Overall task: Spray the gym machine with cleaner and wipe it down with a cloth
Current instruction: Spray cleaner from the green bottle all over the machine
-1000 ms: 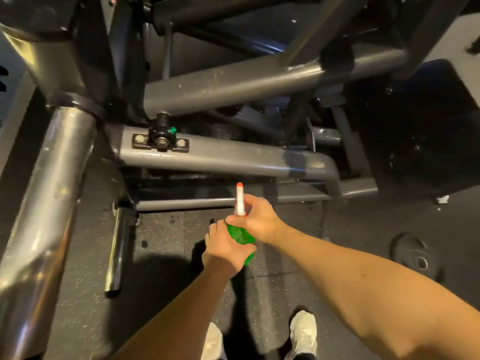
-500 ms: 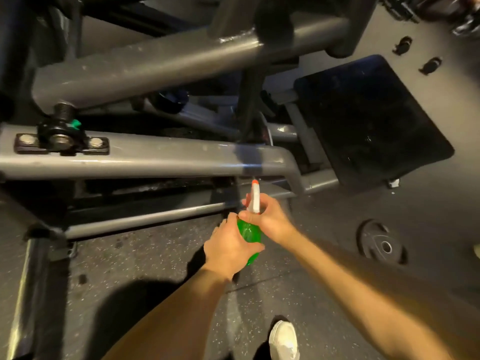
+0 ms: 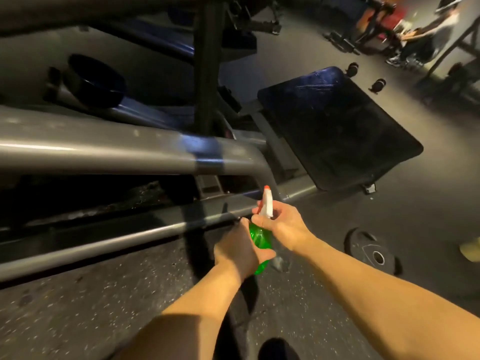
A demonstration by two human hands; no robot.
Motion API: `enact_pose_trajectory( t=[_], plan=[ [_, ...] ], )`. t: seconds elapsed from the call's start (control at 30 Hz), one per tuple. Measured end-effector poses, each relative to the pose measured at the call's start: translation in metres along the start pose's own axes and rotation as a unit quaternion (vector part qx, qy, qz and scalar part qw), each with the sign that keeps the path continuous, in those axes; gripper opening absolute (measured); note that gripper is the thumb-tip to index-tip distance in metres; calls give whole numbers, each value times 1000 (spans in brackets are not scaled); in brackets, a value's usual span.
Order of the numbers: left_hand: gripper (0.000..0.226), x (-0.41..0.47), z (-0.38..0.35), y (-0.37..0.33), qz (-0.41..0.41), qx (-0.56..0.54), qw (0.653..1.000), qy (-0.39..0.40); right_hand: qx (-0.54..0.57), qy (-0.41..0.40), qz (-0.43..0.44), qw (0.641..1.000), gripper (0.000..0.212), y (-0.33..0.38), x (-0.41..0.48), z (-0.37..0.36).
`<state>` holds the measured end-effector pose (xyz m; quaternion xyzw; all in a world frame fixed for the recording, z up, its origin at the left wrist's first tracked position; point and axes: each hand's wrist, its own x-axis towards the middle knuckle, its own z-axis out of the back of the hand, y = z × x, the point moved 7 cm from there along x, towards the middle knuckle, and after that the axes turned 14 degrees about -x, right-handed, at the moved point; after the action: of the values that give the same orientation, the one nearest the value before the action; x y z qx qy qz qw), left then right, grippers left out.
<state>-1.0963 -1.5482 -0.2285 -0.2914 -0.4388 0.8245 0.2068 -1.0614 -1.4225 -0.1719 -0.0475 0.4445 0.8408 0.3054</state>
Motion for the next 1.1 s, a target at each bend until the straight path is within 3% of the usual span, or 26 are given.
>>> enact_pose_trajectory(
  t=[0.13,0.63,0.87,1.0,1.1],
  plan=[
    [62,34,-41,17,-11,-13,1000,-12,23,-23,18,999,30,-52,33,4],
    [86,146,-190,63,20,67,995,70,52,-53,-55,996,29,-228,124,21],
    [89,155,-219,66,44,23,994,97,35,-46,-75,996,32,-257,131,26],
    [89,142,-212,96,64,-5,992,105,-8,1,-55,998,41,-257,129,1],
    [87,129,-192,121,70,-35,994,76,-23,41,-30,998,36,-245,129,-29]
  ],
)
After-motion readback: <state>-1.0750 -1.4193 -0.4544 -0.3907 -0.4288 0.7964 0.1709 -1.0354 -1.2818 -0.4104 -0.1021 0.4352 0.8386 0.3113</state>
